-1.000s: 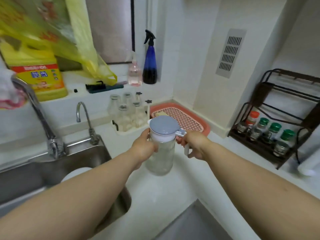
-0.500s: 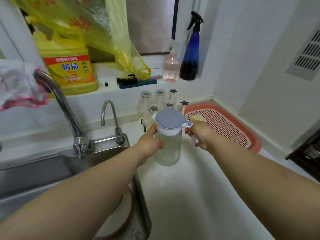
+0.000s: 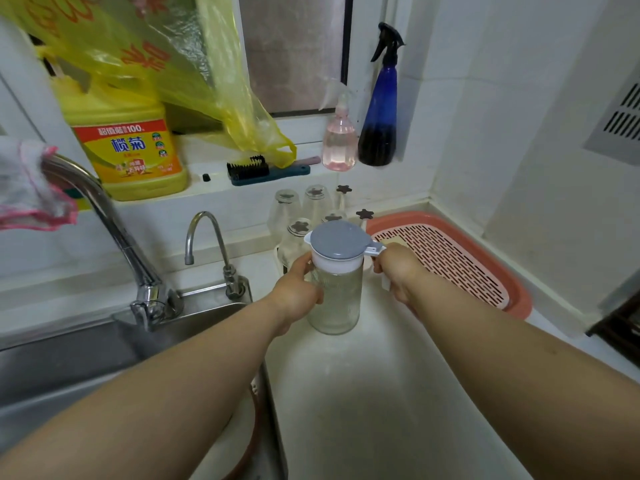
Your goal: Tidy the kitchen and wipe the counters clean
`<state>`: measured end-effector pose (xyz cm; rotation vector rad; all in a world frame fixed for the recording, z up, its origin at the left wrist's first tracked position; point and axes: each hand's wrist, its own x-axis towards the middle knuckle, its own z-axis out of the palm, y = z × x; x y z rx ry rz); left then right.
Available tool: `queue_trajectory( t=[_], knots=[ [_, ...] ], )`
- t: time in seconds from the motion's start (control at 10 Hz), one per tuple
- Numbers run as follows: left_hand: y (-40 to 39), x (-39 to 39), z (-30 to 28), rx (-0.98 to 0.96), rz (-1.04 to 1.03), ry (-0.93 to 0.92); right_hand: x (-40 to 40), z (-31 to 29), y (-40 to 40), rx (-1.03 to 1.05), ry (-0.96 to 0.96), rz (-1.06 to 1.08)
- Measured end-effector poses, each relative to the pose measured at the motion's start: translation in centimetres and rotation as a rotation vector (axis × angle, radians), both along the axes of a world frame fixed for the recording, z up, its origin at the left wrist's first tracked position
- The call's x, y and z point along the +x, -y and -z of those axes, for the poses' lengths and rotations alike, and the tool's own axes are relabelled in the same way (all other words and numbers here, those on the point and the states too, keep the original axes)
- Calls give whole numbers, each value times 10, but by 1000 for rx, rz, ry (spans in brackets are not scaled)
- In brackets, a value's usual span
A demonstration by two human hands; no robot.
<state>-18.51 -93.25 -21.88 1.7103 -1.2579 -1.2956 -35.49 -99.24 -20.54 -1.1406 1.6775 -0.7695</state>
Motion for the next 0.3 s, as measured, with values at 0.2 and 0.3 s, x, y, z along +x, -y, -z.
queue_trajectory(
  t=[0.2, 0.3],
  knots=[
    [-11, -2, -16, 119, 110, 139, -4, -9, -29, -2, 57, 95],
    [-33, -12, -30, 108, 211, 176, -15, -30, -63, 8, 78, 154]
  ],
)
